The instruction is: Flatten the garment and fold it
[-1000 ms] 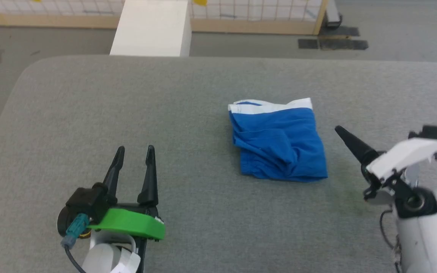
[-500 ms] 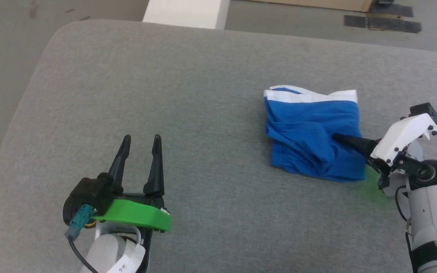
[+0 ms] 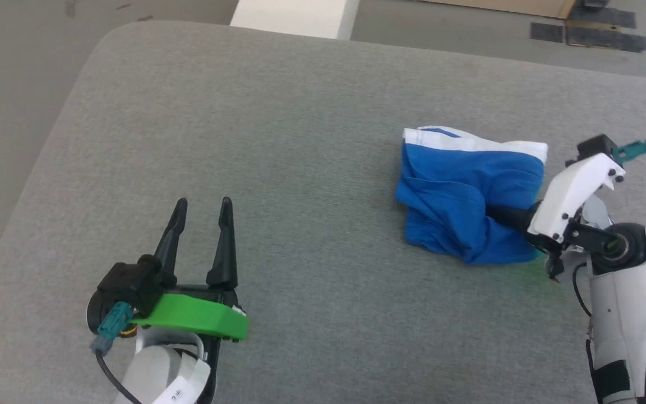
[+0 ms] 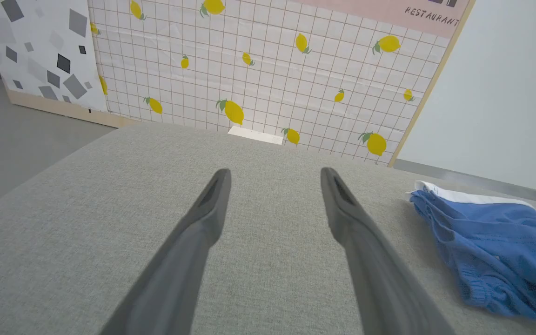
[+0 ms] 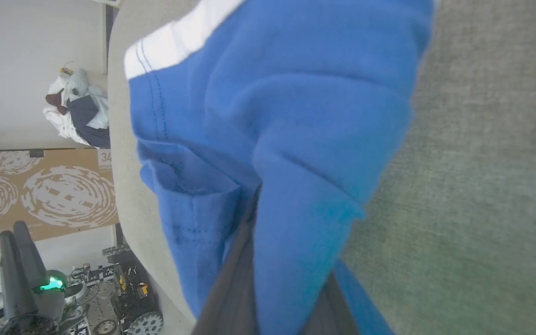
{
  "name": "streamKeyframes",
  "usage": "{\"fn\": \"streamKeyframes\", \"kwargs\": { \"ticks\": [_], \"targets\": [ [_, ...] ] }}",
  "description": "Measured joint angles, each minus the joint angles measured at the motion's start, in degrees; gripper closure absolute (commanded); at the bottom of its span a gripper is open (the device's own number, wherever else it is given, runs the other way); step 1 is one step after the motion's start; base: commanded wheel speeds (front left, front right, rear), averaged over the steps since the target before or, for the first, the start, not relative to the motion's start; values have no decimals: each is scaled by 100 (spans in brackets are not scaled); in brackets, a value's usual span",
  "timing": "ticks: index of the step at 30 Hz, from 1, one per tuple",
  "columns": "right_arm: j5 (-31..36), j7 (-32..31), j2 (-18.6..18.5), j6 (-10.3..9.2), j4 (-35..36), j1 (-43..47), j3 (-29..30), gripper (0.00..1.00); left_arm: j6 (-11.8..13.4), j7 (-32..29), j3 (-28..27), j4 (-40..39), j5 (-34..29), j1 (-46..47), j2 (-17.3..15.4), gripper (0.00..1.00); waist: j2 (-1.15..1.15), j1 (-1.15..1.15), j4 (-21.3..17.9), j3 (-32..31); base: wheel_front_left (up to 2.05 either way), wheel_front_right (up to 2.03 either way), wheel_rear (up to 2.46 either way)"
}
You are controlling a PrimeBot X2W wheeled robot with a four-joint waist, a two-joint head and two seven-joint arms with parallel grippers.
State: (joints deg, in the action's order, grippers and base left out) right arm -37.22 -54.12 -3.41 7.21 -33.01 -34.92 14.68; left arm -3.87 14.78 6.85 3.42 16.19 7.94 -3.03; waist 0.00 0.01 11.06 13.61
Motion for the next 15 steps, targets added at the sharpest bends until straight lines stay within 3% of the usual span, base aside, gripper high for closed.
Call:
{"fn": "streamKeyframes", "kwargs": {
  "ticks": [8, 15],
  "targets": [
    [385, -341, -55, 0, 961, 56, -1151, 100, -21, 0, -176, -34, -114, -66, 2, 0, 0, 0, -544, -37, 0, 0, 0],
    [1042, -487, -845, 1, 1594, -75, -2668, 100, -131, 0, -260, -78, -380, 8, 2, 0, 0, 0, -1303, 12, 0, 0, 0]
  ]
}}
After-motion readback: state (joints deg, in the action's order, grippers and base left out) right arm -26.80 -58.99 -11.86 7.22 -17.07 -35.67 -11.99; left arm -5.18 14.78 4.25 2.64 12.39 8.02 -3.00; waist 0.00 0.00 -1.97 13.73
